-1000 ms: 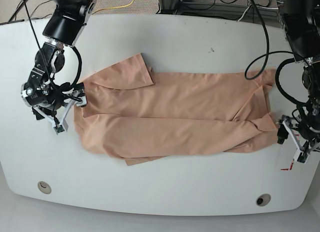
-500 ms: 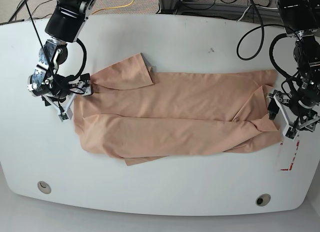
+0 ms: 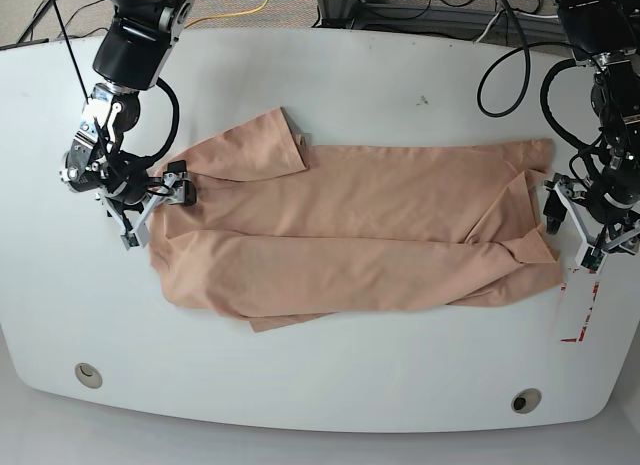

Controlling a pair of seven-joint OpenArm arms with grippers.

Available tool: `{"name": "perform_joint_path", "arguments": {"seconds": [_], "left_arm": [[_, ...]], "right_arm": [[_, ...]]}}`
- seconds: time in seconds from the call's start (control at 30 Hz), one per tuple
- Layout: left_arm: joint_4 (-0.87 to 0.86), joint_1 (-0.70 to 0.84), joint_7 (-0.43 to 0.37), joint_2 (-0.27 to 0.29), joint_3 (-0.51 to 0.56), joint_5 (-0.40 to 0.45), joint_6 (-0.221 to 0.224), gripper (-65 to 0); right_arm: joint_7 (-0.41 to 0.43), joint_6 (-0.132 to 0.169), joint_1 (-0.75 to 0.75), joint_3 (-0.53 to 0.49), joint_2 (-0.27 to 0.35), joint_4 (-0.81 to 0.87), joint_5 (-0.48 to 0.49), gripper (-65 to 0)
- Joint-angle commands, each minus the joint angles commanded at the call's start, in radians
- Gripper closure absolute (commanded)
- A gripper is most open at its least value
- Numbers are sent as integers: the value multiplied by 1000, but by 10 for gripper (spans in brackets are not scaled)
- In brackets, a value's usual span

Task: Layout the t-shirt on the table in an organized manner, then fold the t-shirt properly
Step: 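Grasp the shirt's hem corners with the right and left grippers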

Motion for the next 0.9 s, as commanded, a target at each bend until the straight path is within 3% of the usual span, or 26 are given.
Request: {"name": "perform_joint_path", "arguments": {"seconds": [0.03, 0.13, 0.37, 0.9], "left_arm": [[0, 0, 8, 0, -5, 0, 0, -482], [-3, -2, 61, 3, -20, -8, -6, -482], [-15, 23, 95, 17, -84, -127, -94, -482], [-176, 86, 98, 77, -86, -146, -97, -483]], "right_arm": [[0, 0, 0, 0, 0, 0, 0, -241], [0, 0, 0, 0, 0, 0, -8, -8], [0, 0, -2, 0, 5, 5, -6, 0], [-2, 0, -21, 0, 8, 5, -2, 0]]}}
